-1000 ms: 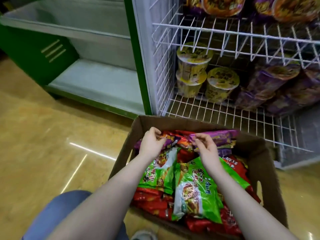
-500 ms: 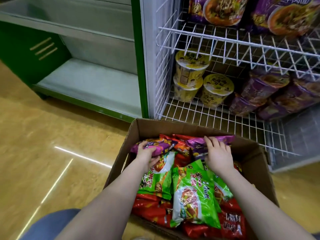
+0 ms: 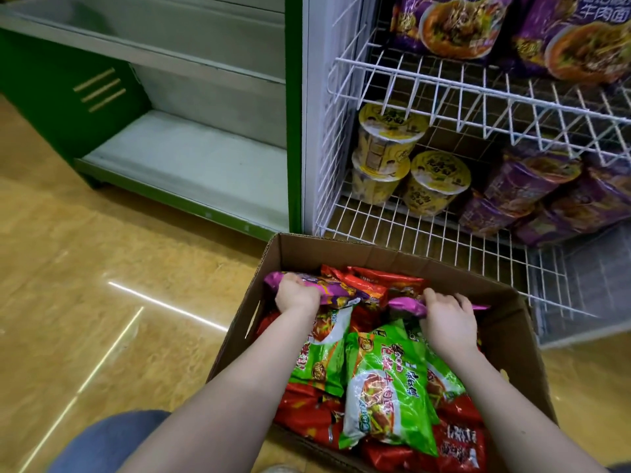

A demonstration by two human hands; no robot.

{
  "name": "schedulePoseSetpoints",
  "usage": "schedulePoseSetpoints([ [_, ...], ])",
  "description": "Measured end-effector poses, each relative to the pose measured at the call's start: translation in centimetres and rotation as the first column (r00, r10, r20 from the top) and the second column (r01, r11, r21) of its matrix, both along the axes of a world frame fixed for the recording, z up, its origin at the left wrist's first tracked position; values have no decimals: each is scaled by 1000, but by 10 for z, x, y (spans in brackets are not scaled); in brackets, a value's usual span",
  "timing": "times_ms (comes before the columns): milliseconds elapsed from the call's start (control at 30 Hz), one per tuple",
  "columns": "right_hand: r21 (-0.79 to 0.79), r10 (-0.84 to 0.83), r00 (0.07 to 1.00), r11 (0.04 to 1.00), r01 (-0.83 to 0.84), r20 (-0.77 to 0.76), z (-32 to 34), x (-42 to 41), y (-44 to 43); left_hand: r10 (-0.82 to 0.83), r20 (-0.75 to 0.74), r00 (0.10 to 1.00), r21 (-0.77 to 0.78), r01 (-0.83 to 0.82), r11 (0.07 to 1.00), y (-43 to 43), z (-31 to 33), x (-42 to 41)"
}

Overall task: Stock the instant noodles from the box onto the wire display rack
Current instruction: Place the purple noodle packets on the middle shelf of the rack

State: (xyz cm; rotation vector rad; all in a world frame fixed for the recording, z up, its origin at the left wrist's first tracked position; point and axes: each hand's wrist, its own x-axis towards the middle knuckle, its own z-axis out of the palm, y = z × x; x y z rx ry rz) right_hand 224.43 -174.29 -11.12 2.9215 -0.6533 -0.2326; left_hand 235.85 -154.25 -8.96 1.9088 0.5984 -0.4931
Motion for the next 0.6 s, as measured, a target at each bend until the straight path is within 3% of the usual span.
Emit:
schedulePoseSetpoints([
  [133, 62, -61, 995, 996, 57, 77, 36, 5, 2, -133, 237, 962, -33, 145, 989, -12, 25, -2],
  [200, 99, -88, 989, 992, 77, 117, 60, 9, 5, -194, 301, 934, -139, 244, 960, -14, 37, 0],
  [300, 283, -174, 962, 953, 111, 211, 89, 12, 7, -251, 316, 915, -283, 343, 896, -22, 51, 1],
  [400, 510, -322, 932, 837, 198, 166, 100, 17, 5, -286, 327, 901, -312, 389, 867, -32, 58, -7],
  [500, 634, -426, 896, 729, 258, 126, 102, 21, 5, -313, 320, 894, -307, 410, 859, -36, 62, -16],
  [600, 720, -515, 852, 627, 297, 97, 97, 24, 9, -334, 217, 917, -375, 394, 839, -38, 59, -22],
])
